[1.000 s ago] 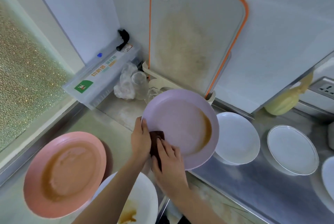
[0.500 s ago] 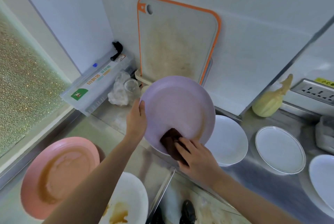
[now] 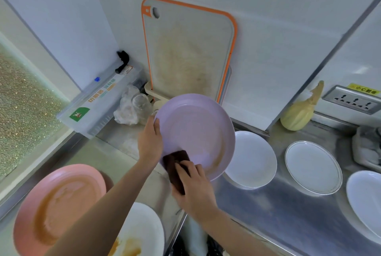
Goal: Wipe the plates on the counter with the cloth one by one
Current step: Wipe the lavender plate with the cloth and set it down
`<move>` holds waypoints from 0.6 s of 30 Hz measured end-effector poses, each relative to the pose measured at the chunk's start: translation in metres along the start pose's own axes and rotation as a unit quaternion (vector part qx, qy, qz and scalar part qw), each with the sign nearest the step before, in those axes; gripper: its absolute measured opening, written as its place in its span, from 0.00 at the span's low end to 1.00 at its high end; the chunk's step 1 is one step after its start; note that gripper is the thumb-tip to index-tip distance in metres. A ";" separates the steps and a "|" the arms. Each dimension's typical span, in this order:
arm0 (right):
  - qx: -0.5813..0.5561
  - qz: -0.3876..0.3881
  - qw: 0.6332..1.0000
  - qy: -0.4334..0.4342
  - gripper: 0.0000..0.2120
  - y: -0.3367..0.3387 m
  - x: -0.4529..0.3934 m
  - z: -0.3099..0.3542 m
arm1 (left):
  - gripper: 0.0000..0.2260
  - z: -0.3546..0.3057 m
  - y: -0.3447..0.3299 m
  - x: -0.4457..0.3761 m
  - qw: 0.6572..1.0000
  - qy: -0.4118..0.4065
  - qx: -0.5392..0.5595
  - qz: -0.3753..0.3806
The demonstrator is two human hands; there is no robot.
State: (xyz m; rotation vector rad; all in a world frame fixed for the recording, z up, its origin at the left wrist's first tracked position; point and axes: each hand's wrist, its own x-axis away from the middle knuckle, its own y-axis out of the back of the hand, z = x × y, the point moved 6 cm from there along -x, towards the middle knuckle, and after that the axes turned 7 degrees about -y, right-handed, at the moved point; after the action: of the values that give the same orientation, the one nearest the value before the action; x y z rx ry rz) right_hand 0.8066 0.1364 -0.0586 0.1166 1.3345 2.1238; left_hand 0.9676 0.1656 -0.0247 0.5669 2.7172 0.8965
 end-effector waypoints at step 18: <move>0.039 -0.099 0.992 0.067 0.19 0.021 0.010 -0.037 | 0.12 0.010 -0.033 0.061 0.900 0.178 0.394 0.060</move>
State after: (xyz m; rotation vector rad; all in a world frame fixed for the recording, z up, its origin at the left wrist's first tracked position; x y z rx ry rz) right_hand 0.7750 0.1063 -0.0615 -0.1237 1.4429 1.9413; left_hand 0.9064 0.1722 -0.0584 0.7683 3.3693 -0.1700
